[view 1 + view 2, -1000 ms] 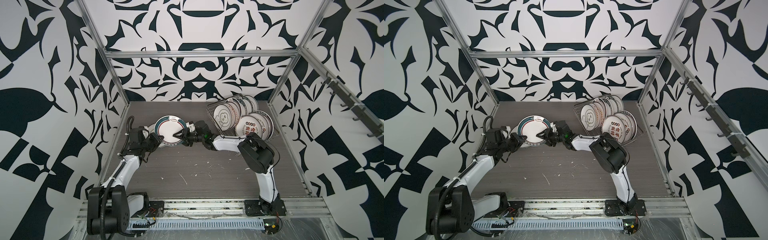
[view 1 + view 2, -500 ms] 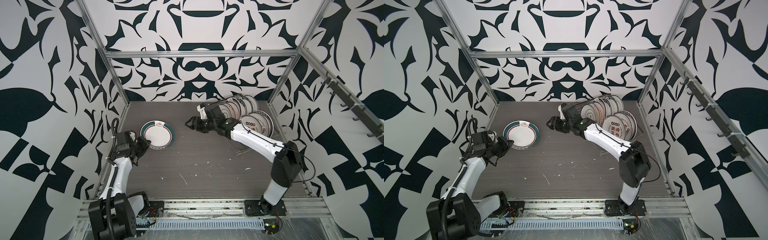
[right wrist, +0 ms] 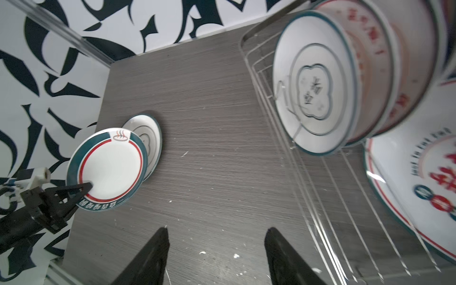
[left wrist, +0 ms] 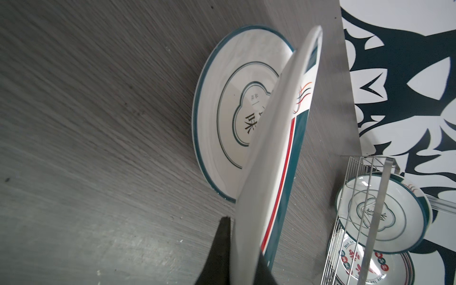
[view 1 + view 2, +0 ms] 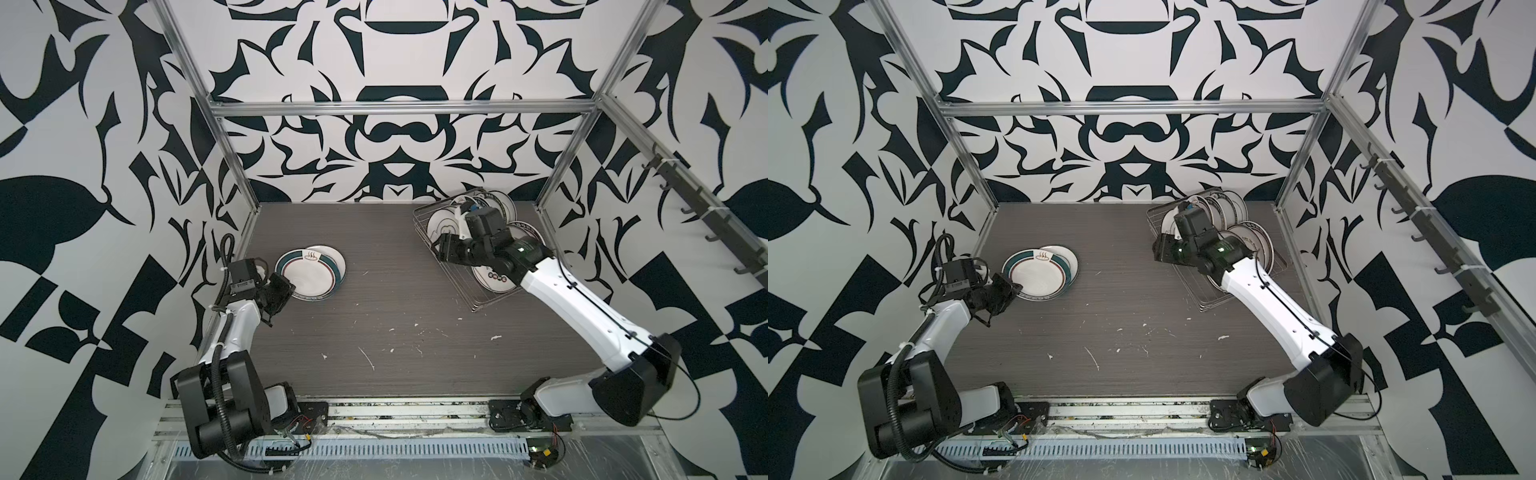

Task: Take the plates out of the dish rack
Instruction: 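Set the plate on the flower-logo plate with left gripper while right withdraws, then open the left gripper and lift away from the stacked plates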

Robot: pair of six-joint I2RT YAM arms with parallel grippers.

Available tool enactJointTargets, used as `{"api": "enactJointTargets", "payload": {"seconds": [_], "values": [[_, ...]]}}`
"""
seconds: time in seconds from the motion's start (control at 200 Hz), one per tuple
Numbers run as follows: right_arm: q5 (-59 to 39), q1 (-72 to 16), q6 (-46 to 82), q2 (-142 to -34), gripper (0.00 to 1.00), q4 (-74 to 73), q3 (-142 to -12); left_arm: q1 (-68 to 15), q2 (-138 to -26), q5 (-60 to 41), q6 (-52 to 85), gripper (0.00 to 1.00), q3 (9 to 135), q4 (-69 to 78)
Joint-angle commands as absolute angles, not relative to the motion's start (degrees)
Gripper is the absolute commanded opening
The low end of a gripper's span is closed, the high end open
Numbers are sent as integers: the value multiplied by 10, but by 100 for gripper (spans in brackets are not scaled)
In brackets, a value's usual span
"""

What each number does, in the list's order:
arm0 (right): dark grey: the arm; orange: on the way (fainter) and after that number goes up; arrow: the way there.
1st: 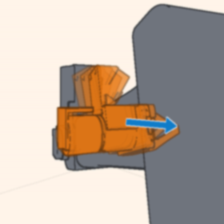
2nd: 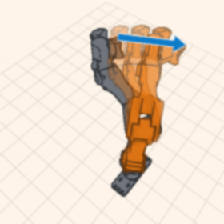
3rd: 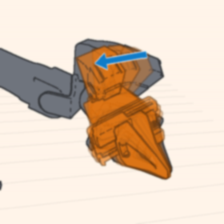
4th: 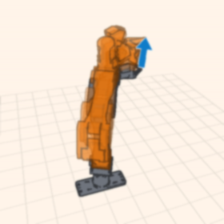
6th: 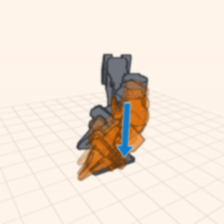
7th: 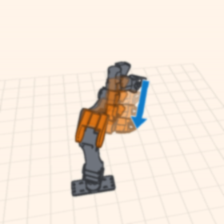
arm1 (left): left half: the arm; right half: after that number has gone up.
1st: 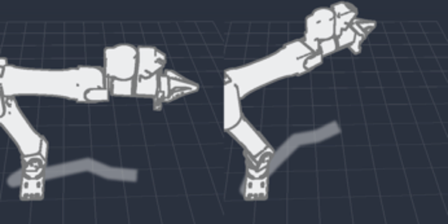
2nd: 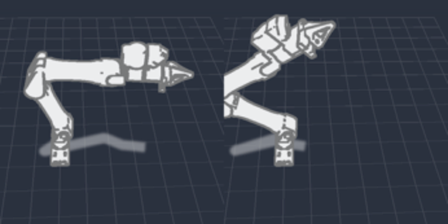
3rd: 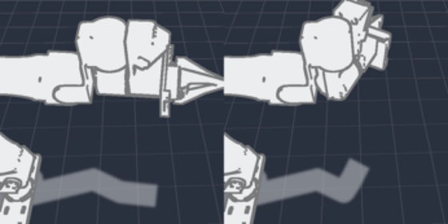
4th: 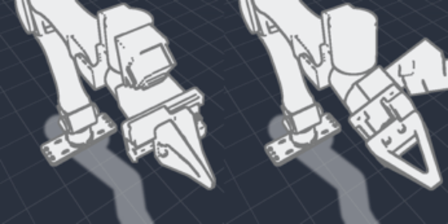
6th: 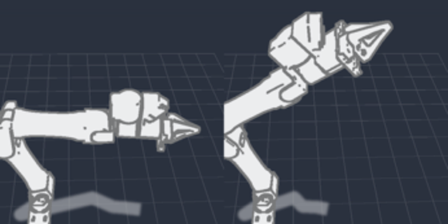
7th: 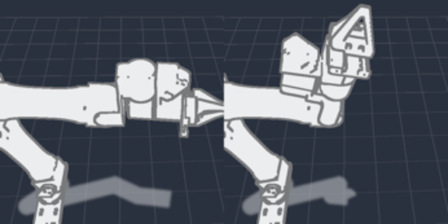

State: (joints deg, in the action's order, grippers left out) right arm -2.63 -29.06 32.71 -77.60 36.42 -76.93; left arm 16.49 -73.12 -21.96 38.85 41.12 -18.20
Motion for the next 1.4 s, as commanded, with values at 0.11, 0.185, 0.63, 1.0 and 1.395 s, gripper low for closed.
{"api": "enactJointTargets", "payload": {"seconds": [0.11, 0.185, 0.63, 1.0, 1.395], "values": [[-19, -263, 298, -732, 68, 397, -735, 167, -762, -228, 381, 7, 434, -157], [-21, -257, 297, -727, 68, 397, -723, 167, -765, -215, 381, 11, 434, -164], [-12, -239, 278, -699, 70, 406, -687, 167, -812, -210, 380, 18, 440, -165], [-16, -223, 269, -682, 79, 408, -668, 167, -854, -207, 380, 32, 454, -157], [-29, -210, 258, -671, 82, 407, -658, 166, -900, -201, 378, 52, 483, -161]]}}
